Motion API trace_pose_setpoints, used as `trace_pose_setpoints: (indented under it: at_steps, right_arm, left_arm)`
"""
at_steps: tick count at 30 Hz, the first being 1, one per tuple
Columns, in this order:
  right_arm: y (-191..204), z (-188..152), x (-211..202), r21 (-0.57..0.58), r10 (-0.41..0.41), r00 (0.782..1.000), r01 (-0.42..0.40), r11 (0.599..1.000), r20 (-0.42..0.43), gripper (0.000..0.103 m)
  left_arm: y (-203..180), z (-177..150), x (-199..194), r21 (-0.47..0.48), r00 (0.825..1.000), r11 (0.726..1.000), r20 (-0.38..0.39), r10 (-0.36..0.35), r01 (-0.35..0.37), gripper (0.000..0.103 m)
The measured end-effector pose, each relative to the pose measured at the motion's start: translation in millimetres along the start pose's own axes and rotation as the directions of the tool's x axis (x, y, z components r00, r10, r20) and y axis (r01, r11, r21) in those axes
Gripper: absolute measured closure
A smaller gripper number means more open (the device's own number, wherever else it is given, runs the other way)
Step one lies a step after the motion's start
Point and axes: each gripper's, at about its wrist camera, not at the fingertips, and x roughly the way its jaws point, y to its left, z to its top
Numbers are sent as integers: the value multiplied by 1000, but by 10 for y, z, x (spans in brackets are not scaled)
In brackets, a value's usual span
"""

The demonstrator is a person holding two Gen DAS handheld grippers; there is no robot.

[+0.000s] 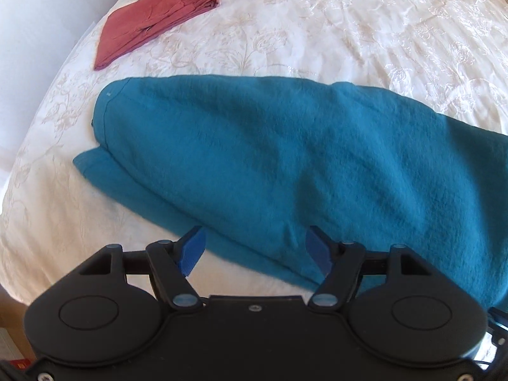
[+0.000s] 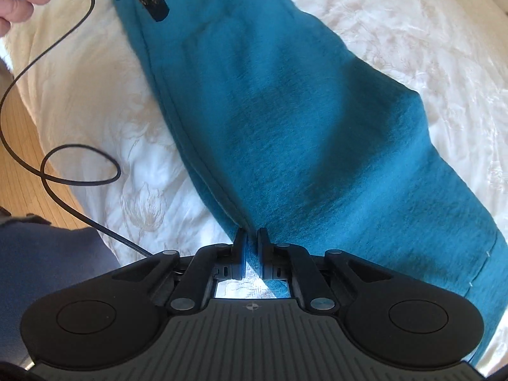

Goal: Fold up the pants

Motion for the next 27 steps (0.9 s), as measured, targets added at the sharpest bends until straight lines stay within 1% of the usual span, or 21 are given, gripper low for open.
trace_pose_setpoints:
  at_steps: [2,3,4,6,7,9,11,13,14,16,17,19,20,22,25,27]
  right_arm:
    - [-72,81,-94,79,3,1000,-3,997,-4,92]
    - [-100,121,-145,114,2,1000,-1,993,-2,89]
    - [-137,171,-213,160,0,1000,-1,987,7,87]
    - [-211,282,-318,240,11,999,-19,971,35,86]
    - [-257,367,-368,280,21,998,-36,959,57,86]
    - [-323,532,-431,343,24,996,-54,938,90,86]
    - [-382,716,-464,400,28,992,-76,913,124,85]
    - [-455,937,-444,453,36,986,-106,885,161,84]
    - [-479,1027,-414,469,39,985,-116,875,170,84]
    - [-544,1268,-291,507,46,981,-138,851,188,80]
    - [-560,1387,-214,515,43,982,-135,847,186,80]
    - [-514,1631,-75,499,35,982,-126,857,188,79]
    - [-476,1733,-20,482,34,982,-122,868,186,79]
    - [-307,2017,97,407,25,983,-99,908,184,79]
    - [3,2325,197,280,50,979,-105,954,199,79]
    - [257,2514,271,196,88,976,-128,972,201,79]
  left_arm:
    - [60,151,141,25,1000,1000,1,-1,1,29]
    - [95,221,216,36,1000,999,-2,-1,1,29]
    - [138,286,296,46,1000,999,-5,-1,1,29]
    - [223,371,451,56,1000,998,-15,1,0,28]
    - [263,394,543,61,1000,998,-29,1,1,28]
    - [349,394,759,77,996,997,-89,-1,8,28]
    - [429,305,936,85,987,996,-156,-23,37,28]
    - [497,153,1081,89,971,993,-233,-52,75,26]
    - [531,71,1113,81,964,992,-254,-74,97,26]
    - [591,-74,1103,69,961,989,-252,-110,131,25]
    - [609,-135,1093,76,959,987,-259,-116,140,23]
    - [649,-196,1074,85,950,983,-284,-131,161,23]
    - [708,-216,1030,70,949,982,-276,-151,176,24]
    - [830,-232,931,54,957,983,-245,-155,173,24]
    - [1133,-220,758,39,984,995,-161,-81,89,25]
    - [1374,-213,699,3,991,1000,-129,-29,29,25]
